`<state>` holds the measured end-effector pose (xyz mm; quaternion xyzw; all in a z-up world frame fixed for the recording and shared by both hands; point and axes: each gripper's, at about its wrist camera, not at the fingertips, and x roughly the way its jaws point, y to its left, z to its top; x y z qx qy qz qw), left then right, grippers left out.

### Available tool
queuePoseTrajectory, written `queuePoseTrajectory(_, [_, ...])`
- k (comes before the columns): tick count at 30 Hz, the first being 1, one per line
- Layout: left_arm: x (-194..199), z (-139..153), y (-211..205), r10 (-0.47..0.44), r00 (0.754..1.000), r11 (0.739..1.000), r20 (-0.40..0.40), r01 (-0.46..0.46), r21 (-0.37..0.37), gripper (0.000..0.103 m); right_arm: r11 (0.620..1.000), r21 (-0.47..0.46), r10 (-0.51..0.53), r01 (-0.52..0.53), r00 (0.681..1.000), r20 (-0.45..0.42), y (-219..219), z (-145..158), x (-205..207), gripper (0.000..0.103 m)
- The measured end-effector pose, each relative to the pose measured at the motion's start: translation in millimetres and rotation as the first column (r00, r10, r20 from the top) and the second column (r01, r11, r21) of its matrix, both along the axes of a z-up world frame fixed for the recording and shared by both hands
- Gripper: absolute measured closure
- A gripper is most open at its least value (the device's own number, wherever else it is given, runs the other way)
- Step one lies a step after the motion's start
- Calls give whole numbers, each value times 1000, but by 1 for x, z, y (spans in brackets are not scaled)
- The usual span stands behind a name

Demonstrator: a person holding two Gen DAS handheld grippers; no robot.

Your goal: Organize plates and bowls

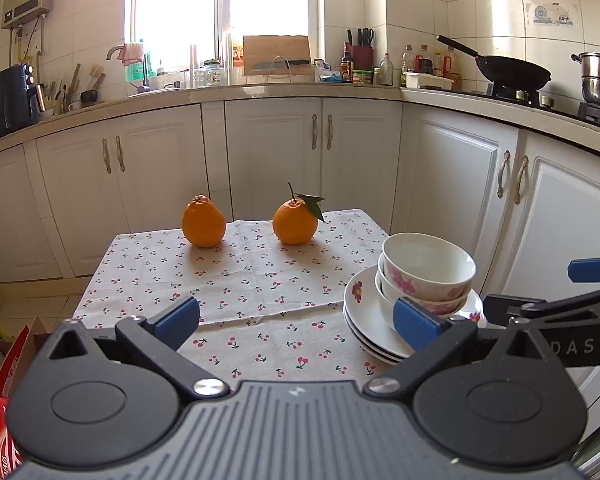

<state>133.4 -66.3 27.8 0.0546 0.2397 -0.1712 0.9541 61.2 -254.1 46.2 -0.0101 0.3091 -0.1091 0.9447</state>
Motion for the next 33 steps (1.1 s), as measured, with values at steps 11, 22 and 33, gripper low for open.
queuePoseTrajectory(11, [1,-1,-1,2,1000,1000,-6,-2,3,1,1000,-4,-4,4,1000,-3,0,-1,0,0])
queuePoseTrajectory(22, [1,-1,-1,5,1000,1000,-9,-5,0,1,1000,-10,-6,6,1000,-3,0,0,0,0])
queuePoseTrajectory(33, [4,-4,-1,6,1000,1000,-19,-7,-2,1,1000,-12,-10,10,1000,-10,0,-1,1,0])
